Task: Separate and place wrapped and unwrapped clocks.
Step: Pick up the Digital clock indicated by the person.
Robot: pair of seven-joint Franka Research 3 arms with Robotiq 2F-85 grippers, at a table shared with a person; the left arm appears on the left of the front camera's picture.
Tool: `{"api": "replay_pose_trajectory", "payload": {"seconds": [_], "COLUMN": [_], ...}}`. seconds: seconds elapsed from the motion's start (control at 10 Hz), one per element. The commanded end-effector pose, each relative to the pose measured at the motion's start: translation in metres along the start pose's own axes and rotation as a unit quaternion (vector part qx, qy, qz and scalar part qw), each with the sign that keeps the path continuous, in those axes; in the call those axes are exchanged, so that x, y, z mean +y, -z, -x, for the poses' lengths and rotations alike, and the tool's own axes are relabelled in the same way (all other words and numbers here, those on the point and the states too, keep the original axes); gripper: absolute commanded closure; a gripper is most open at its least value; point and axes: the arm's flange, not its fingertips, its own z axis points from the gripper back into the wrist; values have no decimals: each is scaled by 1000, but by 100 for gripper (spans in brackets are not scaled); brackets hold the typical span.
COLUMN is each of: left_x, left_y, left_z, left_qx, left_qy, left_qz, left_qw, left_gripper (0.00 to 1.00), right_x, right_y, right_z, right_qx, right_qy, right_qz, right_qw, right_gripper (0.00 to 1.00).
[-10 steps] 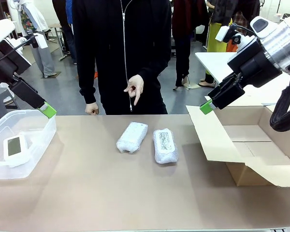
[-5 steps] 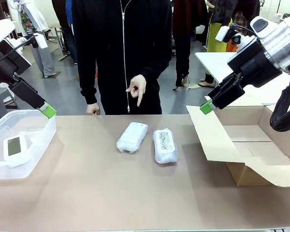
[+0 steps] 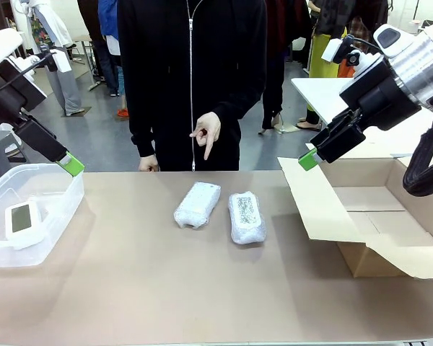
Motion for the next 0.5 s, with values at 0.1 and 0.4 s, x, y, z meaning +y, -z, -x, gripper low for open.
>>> {"api": "replay_pose_trajectory", "payload": {"seconds": [0.1, 0.4], "left_x": [0, 0], "left_y": [0, 0], "left_z": [0, 0], "left_qx": [-1, -1], "left_qy": [-2, -2], "left_qz": [1, 1], "left_qw": [1000, 1000], "left_gripper": [0, 0], "right_x": [0, -6], "right_y": [0, 74], "right_z": [0, -66], "right_qx": [0, 30], "right_qy": [0, 187], "right_qz": [0, 82], "right_qw": [1000, 978], "right_gripper": [0, 0]}}
